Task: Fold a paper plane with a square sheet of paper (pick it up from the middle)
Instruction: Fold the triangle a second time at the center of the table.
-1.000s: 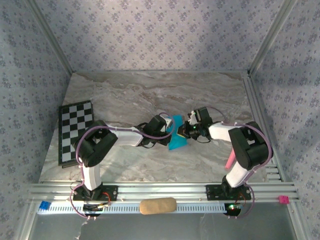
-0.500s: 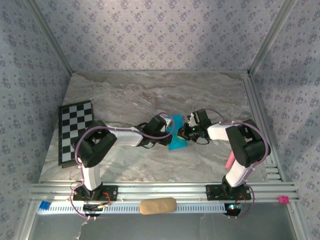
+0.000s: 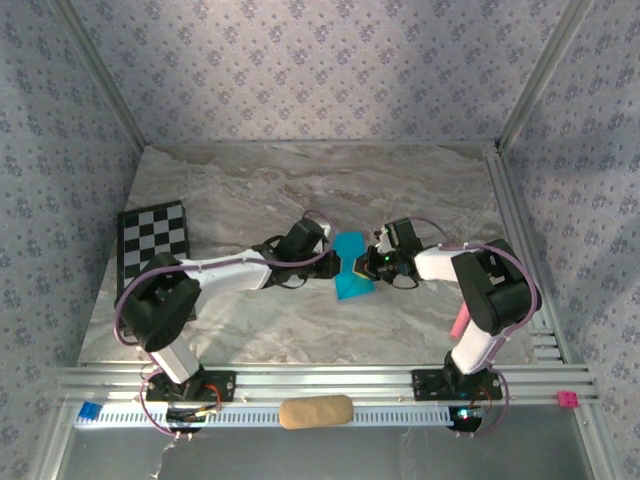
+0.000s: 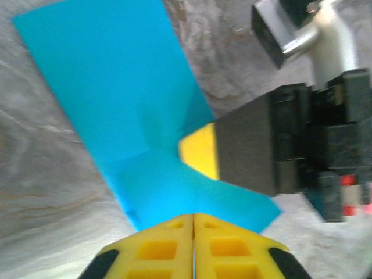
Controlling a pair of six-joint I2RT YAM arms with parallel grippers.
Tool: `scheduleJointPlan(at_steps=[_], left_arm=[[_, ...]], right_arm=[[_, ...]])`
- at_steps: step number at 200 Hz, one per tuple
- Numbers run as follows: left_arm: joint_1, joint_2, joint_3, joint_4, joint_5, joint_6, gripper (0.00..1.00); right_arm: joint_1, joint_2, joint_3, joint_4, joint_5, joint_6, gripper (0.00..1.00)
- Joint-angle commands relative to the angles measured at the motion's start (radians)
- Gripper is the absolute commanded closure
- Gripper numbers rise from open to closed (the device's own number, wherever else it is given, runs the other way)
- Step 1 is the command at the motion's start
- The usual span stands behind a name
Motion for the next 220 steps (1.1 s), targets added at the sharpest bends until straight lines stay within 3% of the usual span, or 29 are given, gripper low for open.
scheduleJointPlan(at_steps=[1,36,97,220], left_arm=[[-0.001,0.053,0.057,0.051,0.176,-0.091,1.0],[-0.004,0.137,0.085,0.071,0.222,-0.15,1.0],[-0.009,0.226,0.152,0.003,0.246,-0.134,1.0],[-0.032,0.275,0.187,-0.093,0.207,-0.083,1.0]], right_arm=[[0.003,0.015,-0.022,-0.103,0.084,0.01,1.0],[0.003,0.017,-0.02,-0.104,0.084,0.01,1.0],[0.003,0.017,-0.021,-0.107,0.089,0.01,1.0],[0.002,0.017,-0.026,-0.106,0.088,0.012,1.0]])
